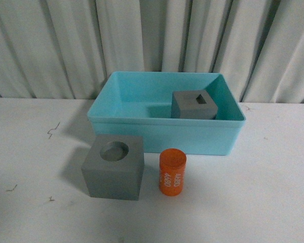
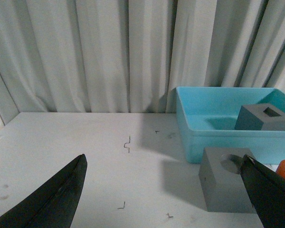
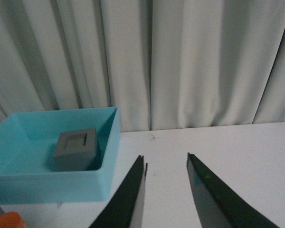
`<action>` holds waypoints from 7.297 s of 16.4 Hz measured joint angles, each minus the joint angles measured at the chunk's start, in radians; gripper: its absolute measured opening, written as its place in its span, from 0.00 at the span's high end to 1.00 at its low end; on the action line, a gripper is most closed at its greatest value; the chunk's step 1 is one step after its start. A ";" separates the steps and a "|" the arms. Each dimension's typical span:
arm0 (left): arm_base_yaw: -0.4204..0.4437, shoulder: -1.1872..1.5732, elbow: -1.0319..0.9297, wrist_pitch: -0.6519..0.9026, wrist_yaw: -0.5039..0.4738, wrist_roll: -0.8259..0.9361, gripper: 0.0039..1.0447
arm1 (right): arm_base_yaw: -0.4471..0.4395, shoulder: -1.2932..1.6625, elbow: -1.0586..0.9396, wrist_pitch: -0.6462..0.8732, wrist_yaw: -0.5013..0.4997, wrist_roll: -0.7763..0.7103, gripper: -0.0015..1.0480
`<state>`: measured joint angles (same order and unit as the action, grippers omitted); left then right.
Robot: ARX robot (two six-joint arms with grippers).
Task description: Place gray and orange parts in blue box
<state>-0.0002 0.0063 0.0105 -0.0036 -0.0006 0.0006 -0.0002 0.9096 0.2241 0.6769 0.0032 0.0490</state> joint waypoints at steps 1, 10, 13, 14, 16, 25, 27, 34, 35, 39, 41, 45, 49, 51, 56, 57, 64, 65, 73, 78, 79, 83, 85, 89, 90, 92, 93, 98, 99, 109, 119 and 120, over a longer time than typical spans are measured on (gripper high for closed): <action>0.000 0.000 0.000 0.000 0.000 0.000 0.06 | 0.000 -0.038 -0.029 -0.004 0.000 -0.019 0.78; 0.000 0.000 0.000 0.000 0.000 0.000 0.06 | 0.000 -0.350 -0.173 -0.177 0.000 -0.042 0.98; 0.000 0.000 0.000 0.000 0.000 0.000 0.06 | 0.000 -0.408 -0.212 -0.198 0.000 -0.043 0.98; 0.000 0.000 0.000 0.000 0.000 0.000 0.06 | 0.000 -0.415 -0.212 -0.203 0.000 -0.043 0.98; 0.000 0.000 0.000 0.000 0.000 0.000 0.06 | 0.000 -0.442 -0.212 -0.220 0.000 -0.043 0.98; 0.000 0.000 0.000 0.000 0.000 0.000 0.06 | 0.000 -0.547 -0.212 -0.315 0.000 -0.043 0.98; 0.000 0.000 0.000 0.000 0.000 0.000 0.06 | 0.000 -0.586 -0.212 -0.353 0.000 -0.043 0.98; 0.000 0.000 0.000 0.001 0.000 0.000 0.06 | 0.000 -0.905 -0.212 -0.681 -0.002 -0.043 0.98; 0.000 0.000 0.000 0.000 0.000 0.000 0.06 | 0.000 -0.906 -0.212 -0.681 -0.002 -0.043 0.98; 0.000 0.000 0.000 0.000 0.000 0.000 0.06 | 0.000 -0.906 -0.212 -0.681 -0.002 -0.043 0.59; 0.000 0.000 0.000 0.000 0.000 0.000 0.06 | 0.000 -0.906 -0.212 -0.681 -0.002 -0.043 0.51; 0.000 0.000 0.000 0.000 0.000 0.000 0.06 | 0.000 -0.906 -0.212 -0.681 -0.002 -0.043 0.30; -0.030 0.142 0.111 -0.283 -0.011 -0.089 0.06 | 0.000 -0.906 -0.212 -0.681 -0.001 -0.043 0.07; -0.154 0.547 0.296 -0.408 -0.046 -0.259 0.06 | 0.000 -0.906 -0.212 -0.680 -0.003 -0.043 0.06; -0.413 1.184 0.579 0.029 -0.145 -0.254 0.06 | 0.000 -0.906 -0.212 -0.681 -0.003 -0.043 0.06; -0.435 1.284 0.626 0.077 -0.157 -0.234 0.06 | 0.000 -0.906 -0.212 -0.681 -0.003 -0.043 0.06; -0.406 1.763 0.845 0.200 -0.237 -0.124 0.06 | 0.000 -0.906 -0.212 -0.681 -0.003 -0.043 0.06; -0.396 1.790 0.856 0.206 -0.239 -0.122 0.06 | 0.000 -0.906 -0.212 -0.681 -0.003 -0.043 0.06; -0.358 1.884 0.908 0.215 -0.243 -0.097 0.06 | 0.000 -0.906 -0.212 -0.681 -0.003 -0.043 0.06; -0.354 1.908 0.899 0.226 -0.243 -0.096 0.06 | 0.000 -0.906 -0.212 -0.681 -0.003 -0.043 0.06; -0.354 1.910 0.893 0.230 -0.243 -0.095 0.06 | 0.000 -0.906 -0.212 -0.681 -0.003 -0.043 0.06; -0.351 1.917 0.883 0.243 -0.243 -0.085 0.09 | 0.000 -0.906 -0.212 -0.681 -0.003 -0.043 0.06; -0.351 1.917 0.876 0.248 -0.238 -0.083 0.27 | 0.000 -0.906 -0.212 -0.681 -0.003 -0.043 0.06; -0.357 1.917 0.869 0.249 -0.229 -0.086 0.67 | 0.000 -0.906 -0.212 -0.681 -0.003 -0.043 0.06; -0.358 1.914 0.869 0.246 -0.223 -0.091 0.76 | 0.000 -0.906 -0.212 -0.681 -0.003 -0.043 0.06; -0.354 1.878 0.869 0.181 -0.197 -0.135 0.81 | 0.000 -0.906 -0.212 -0.681 -0.003 -0.043 0.06; -0.351 1.856 0.869 0.148 -0.187 -0.153 0.81 | 0.000 -0.906 -0.212 -0.681 -0.003 -0.043 0.06; -0.347 1.601 1.010 -0.032 -0.118 -0.223 0.83 | 0.000 -0.906 -0.212 -0.681 -0.003 -0.043 0.06; -0.347 1.594 1.104 -0.011 -0.123 -0.225 0.83 | 0.000 -0.906 -0.212 -0.681 -0.003 -0.043 0.06; -0.364 2.094 1.584 -0.031 -0.227 -0.077 0.83 | 0.000 -0.906 -0.212 -0.681 -0.003 -0.043 0.06; -0.319 2.203 1.570 -0.017 -0.266 -0.045 0.83 | 0.000 -0.906 -0.212 -0.681 -0.003 -0.043 0.06; -0.319 2.203 1.570 -0.015 -0.266 -0.045 0.78 | 0.000 -0.906 -0.212 -0.681 -0.003 -0.043 0.06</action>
<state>-0.3187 2.2097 1.5806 -0.0189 -0.2668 -0.0444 -0.0002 0.0032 0.0120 -0.0036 0.0006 0.0055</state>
